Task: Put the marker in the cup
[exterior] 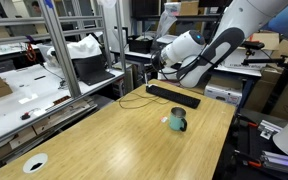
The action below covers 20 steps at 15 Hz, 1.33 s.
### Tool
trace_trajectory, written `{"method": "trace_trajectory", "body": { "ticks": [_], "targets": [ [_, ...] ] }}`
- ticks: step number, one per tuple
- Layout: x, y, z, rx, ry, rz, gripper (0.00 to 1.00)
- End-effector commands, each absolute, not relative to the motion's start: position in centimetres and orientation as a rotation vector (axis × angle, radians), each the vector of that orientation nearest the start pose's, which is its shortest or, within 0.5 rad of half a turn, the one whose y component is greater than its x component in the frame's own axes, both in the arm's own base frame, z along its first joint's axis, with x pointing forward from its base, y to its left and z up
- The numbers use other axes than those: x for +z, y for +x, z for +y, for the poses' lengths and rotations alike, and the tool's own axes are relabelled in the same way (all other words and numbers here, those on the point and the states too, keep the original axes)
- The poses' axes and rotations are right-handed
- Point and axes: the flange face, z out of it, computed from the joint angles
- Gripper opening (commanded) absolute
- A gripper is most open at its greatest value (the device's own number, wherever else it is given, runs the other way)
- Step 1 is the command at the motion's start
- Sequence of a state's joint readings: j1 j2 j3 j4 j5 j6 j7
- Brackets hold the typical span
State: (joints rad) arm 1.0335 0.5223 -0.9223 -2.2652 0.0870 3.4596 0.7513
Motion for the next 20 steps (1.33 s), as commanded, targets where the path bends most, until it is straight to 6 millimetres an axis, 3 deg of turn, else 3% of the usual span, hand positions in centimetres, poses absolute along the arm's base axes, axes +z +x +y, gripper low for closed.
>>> {"method": "trace_trajectory", "body": {
  "ticks": [1,5,9,12,16,20],
  "targets": [
    [34.9,57.0,9.7,-1.500,-2.669,0.608,0.05],
    [37.4,55.1,9.1,-1.594,-2.647,0.662,0.05],
    [34.8,50.9,5.8,-1.518,-2.714,0.835,0.05],
    [32.8,48.3,4.7,-1.443,-2.775,0.890,0.05],
    [31.8,46.6,5.6,-1.380,-2.806,0.895,0.05],
    [30.6,46.2,7.1,-1.303,-2.834,0.911,0.05]
  ]
}}
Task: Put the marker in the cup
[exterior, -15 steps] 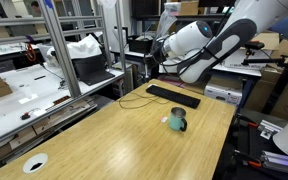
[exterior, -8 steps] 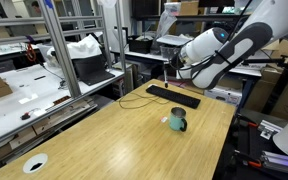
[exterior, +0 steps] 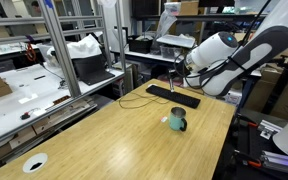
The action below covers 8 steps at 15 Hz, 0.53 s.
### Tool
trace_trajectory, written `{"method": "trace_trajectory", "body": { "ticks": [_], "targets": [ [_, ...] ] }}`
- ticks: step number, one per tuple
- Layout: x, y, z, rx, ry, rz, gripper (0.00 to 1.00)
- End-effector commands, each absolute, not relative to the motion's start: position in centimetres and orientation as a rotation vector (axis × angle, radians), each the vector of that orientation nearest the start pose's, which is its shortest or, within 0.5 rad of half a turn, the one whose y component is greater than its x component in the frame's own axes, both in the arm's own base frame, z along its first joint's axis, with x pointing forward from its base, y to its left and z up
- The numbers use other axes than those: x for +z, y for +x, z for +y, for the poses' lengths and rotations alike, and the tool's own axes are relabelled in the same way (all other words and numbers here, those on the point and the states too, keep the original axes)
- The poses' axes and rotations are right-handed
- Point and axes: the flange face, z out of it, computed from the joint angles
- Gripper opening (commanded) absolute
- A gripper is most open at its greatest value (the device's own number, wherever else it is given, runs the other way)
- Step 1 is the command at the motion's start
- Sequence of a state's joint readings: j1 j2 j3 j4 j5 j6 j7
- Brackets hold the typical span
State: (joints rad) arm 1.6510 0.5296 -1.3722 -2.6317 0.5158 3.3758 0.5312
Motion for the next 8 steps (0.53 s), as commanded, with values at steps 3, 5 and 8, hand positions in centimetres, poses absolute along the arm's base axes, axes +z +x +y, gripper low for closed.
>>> {"method": "trace_trajectory", "body": {
  "ticks": [3,5,8],
  "targets": [
    [29.0,46.0,7.2,-1.214,-2.856,0.974,0.05],
    [28.1,45.8,7.3,-1.161,-2.869,1.015,0.05],
    [26.7,45.6,7.2,-1.096,-2.889,1.064,0.05]
  ]
}}
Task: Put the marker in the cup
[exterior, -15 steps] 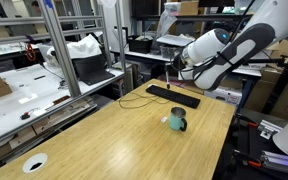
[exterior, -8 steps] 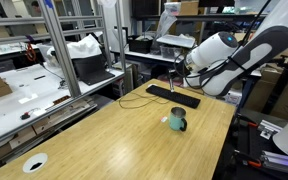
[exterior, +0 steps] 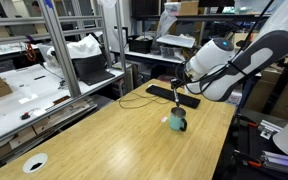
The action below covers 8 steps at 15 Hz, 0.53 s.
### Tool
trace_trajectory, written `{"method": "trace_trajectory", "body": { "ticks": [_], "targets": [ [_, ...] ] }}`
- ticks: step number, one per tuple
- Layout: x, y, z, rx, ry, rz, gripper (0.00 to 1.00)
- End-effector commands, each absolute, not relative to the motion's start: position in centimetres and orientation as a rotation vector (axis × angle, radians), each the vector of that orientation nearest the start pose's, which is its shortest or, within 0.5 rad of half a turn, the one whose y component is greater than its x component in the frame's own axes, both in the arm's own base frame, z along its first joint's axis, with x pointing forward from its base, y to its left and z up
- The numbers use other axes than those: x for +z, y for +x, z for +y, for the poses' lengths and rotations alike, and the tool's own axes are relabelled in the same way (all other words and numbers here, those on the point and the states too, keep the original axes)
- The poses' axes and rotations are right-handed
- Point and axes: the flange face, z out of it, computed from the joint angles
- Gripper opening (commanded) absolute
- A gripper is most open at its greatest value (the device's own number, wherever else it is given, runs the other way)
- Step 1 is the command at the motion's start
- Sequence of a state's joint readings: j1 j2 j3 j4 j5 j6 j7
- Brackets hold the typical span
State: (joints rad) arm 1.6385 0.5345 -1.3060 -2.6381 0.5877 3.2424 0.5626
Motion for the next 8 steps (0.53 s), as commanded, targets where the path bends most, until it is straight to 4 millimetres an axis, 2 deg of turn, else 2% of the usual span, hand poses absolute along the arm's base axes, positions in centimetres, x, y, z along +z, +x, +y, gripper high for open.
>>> {"method": "trace_trajectory", "body": {
  "ticks": [1,8],
  "targets": [
    [26.4,45.6,7.1,-1.085,-2.895,1.078,0.05],
    [24.5,46.4,6.6,-1.119,-2.895,1.119,0.05]
  ]
}}
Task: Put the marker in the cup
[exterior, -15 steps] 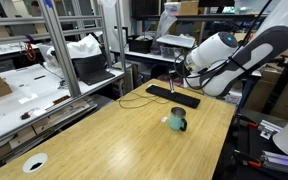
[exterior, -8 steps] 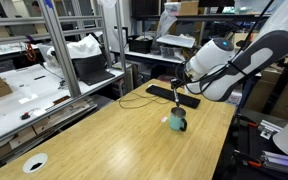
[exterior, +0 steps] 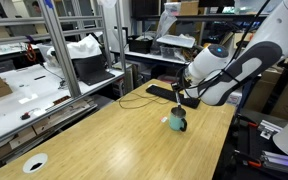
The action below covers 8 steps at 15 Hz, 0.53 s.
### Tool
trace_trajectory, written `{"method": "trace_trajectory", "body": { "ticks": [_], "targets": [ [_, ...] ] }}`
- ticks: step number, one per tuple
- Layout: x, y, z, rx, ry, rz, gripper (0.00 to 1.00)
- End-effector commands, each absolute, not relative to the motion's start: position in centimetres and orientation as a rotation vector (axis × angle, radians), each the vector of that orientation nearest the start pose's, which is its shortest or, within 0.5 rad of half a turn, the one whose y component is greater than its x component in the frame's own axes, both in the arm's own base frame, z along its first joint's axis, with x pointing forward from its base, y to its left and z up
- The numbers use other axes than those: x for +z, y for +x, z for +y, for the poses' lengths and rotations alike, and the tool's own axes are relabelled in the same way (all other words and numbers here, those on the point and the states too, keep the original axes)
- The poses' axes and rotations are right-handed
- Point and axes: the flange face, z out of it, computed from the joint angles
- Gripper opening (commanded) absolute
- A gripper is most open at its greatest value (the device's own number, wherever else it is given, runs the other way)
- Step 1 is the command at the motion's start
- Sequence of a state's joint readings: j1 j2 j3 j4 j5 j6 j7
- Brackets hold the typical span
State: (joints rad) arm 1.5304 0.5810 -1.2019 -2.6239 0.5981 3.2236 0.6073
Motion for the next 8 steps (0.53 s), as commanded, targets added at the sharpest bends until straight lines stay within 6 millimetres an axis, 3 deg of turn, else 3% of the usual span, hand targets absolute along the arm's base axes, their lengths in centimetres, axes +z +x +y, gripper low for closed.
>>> {"method": "trace_trajectory", "body": {
  "ticks": [1,8],
  "targets": [
    [24.2,46.6,6.6,-1.118,-2.897,1.123,0.05],
    [22.3,47.3,6.1,-1.043,-2.934,1.187,0.05]
  ]
}}
